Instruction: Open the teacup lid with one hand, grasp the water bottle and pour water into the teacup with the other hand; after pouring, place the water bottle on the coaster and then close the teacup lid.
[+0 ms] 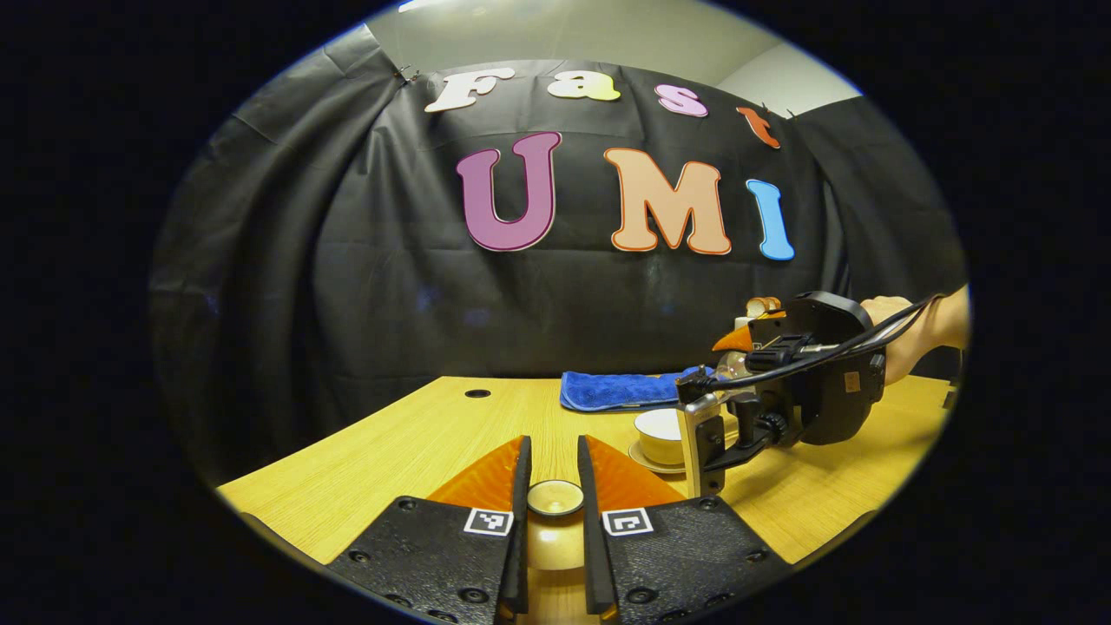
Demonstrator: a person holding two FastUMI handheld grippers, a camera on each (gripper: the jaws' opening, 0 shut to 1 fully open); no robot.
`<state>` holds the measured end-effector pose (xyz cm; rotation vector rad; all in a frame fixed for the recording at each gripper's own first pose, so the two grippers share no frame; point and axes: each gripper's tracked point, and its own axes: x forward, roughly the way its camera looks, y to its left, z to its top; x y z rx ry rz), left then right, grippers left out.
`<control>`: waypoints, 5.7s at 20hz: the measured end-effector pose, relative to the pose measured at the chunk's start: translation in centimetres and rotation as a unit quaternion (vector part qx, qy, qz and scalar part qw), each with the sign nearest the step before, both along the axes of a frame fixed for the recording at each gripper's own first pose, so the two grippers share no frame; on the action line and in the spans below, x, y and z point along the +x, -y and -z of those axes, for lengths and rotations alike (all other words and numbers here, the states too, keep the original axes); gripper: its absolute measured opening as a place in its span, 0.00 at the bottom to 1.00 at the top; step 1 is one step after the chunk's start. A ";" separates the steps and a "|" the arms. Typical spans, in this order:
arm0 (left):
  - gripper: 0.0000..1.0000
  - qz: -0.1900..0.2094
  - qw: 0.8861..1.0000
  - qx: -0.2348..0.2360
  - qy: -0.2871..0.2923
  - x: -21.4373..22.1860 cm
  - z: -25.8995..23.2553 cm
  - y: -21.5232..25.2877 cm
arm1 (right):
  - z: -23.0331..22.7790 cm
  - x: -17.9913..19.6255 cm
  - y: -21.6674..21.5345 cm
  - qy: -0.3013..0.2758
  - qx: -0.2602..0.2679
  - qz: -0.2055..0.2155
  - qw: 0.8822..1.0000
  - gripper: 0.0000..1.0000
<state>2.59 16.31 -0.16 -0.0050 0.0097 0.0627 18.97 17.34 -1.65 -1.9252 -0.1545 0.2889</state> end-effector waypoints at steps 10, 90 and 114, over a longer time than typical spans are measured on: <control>0.23 0.000 1.000 0.000 0.000 0.0 0.0 0.0 | -1.3 -0.7 -1.9 0.022 -0.083 -0.039 0.996 0.68; 0.23 -0.015 1.000 0.000 -0.002 -0.3 -0.1 -0.1 | -0.6 -1.1 10.6 -0.165 0.805 0.071 0.566 0.80; 0.23 0.020 1.000 -0.002 -0.003 5.6 -0.2 5.4 | -1.4 -8.7 16.6 -0.142 0.809 0.080 0.565 0.93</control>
